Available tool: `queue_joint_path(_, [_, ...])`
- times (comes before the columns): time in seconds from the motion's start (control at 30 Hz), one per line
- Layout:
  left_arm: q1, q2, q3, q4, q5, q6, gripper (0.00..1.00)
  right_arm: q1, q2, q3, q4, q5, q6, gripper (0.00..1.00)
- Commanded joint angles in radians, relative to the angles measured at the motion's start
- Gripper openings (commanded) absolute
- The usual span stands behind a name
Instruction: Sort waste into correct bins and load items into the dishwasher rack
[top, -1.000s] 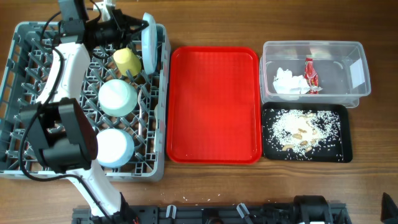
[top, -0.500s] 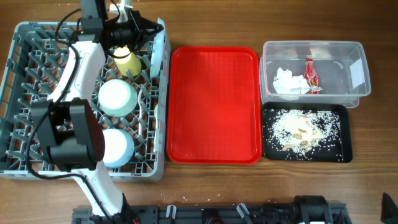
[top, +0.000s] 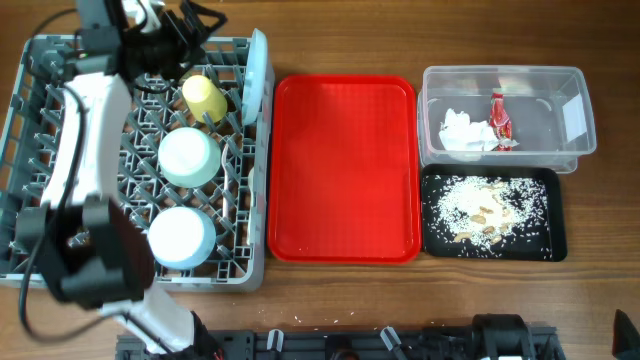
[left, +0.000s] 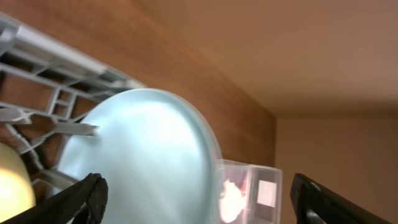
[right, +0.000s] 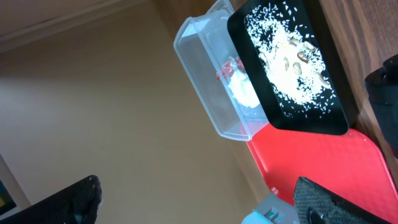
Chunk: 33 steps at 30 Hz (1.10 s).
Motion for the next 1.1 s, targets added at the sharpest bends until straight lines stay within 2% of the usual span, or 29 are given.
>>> queue_joint_path(0.0, [-0.024,-0.164,0.0,-0.078,-0.086,0.013,1.0,-0.003,-0.01,-0.002,0.002,0.018,0.007,1.0])
queue_joint_path(0.17, [-0.122,-0.296,0.0,-0.328,-0.314,0.013,1.0,-0.003,-0.01,-0.002,0.002,0.018,0.007,1.0])
queue_joint_path(0.33, [-0.158,-0.304,0.0,-0.458,-0.327,0.012,1.0,-0.003,-0.01,-0.002,0.002,0.018,0.007,1.0])
queue_joint_path(1.07, [-0.158,-0.304,0.0,-0.465,-0.327,0.012,1.0,-0.003,-0.01,-0.002,0.002,0.018,0.007,1.0])
